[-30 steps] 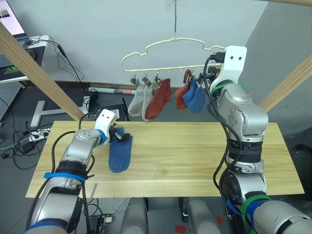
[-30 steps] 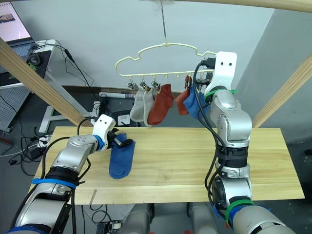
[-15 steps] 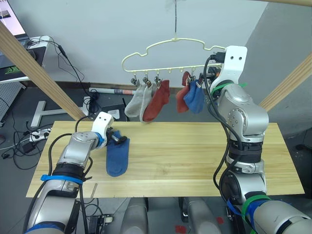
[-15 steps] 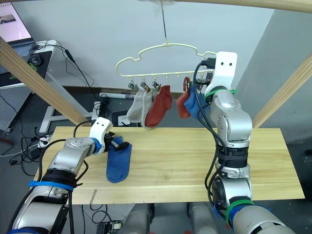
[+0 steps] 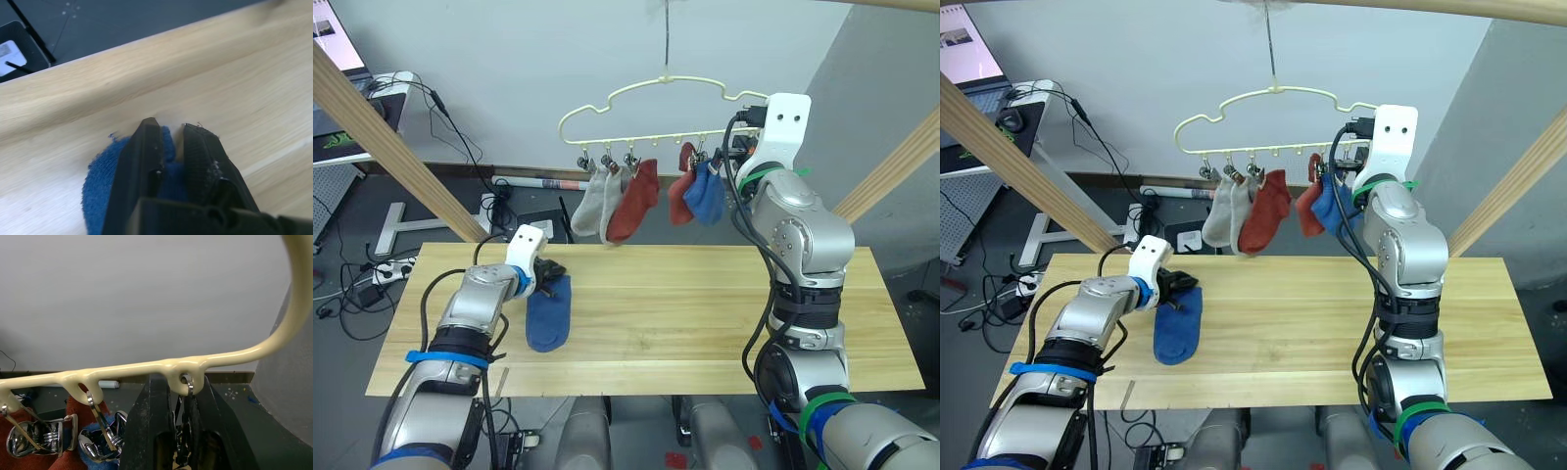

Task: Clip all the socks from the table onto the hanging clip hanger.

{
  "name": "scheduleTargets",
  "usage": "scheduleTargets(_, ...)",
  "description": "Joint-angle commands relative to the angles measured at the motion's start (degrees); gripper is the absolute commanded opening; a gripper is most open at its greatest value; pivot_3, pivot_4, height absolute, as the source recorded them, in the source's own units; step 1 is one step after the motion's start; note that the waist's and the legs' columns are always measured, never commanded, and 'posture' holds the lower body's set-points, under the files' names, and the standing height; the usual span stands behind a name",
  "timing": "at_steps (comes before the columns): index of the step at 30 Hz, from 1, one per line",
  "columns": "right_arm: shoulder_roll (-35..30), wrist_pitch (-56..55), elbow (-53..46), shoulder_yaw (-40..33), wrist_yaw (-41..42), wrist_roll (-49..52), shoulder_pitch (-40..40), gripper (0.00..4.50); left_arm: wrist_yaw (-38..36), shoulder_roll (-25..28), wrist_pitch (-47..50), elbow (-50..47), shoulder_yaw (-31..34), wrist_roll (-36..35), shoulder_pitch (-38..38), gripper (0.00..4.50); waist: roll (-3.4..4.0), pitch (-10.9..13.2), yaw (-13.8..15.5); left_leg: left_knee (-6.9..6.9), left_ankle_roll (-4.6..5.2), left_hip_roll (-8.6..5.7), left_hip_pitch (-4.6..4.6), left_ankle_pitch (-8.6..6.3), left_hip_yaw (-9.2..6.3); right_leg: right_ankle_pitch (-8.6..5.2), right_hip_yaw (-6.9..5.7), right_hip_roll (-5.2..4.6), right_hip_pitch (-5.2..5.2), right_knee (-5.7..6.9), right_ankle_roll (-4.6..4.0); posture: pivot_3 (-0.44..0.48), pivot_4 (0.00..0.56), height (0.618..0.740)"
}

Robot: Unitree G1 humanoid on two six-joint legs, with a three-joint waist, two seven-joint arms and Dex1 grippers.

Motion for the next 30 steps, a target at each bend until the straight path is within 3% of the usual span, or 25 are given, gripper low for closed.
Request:
scheduleTargets(1, -0.21, -0.68, -2.81, 0.12, 0.07, 0.49, -0.30, 0.00, 0.09, 0.10, -2.23, -2.33, 2.62, -1.48, 0.25, 1.88, 0.00, 0.00, 0.00, 0.00, 0.00, 0.00, 0.00, 0.00, 0.00, 0.00, 0.00, 0.00, 0.00, 0.00, 0.00, 0.054, 0.292, 0.740)
scheduleTargets(10, 0.07, -0.93, -2.57, 0.15, -0.02, 0.52, -0.28, 0.00, -0.43, 0.74, -3.52, -10.05, 7.07, -5.26, 2.85, 4.47, 0.00, 0.00, 0.01, -0.01, 0.00, 0.01, -0.02, 0.00, 0.00, 0.00, 0.00, 0.00, -0.01, -0.02, 0.00, 0.065, 0.291, 0.740)
scheduleTargets(18, 0.18, -1.04, -2.58, 0.05, -0.03, 0.48, -0.13, 0.00, 0.14, 5.05, 1.09, -17.02, 9.29, -5.60, 9.84, 4.47, 0.01, 0.01, -0.10, -0.07, 0.00, 0.04, -0.01, 0.00, 0.00, 0.00, 0.00, 0.01, -0.03, -0.04, 0.00, 0.072, 0.300, 0.740)
scheduleTargets(25, 0.39, -1.12, -2.69, 0.08, -0.05, 0.52, 0.05, 0.00, 1.29, 4.40, 5.94, -19.58, 8.26, -5.71, 14.51, 4.47, 0.01, 0.01, 0.03, -0.07, 0.00, 0.03, -0.02, 0.00, 0.00, 0.00, 0.00, 0.00, -0.03, -0.05, 0.00, 0.073, 0.301, 0.740)
scheduleTargets(30, 0.44, -0.92, -2.91, 0.20, -0.12, 0.40, 0.03, 0.00, 1.67, 2.81, 6.39, -15.83, 4.86, -3.84, 13.08, 4.47, 0.01, 0.01, 0.14, -0.06, 0.00, 0.03, -0.02, 0.00, 0.00, 0.00, 0.01, 0.00, -0.03, -0.05, 0.00, 0.073, 0.301, 0.740)
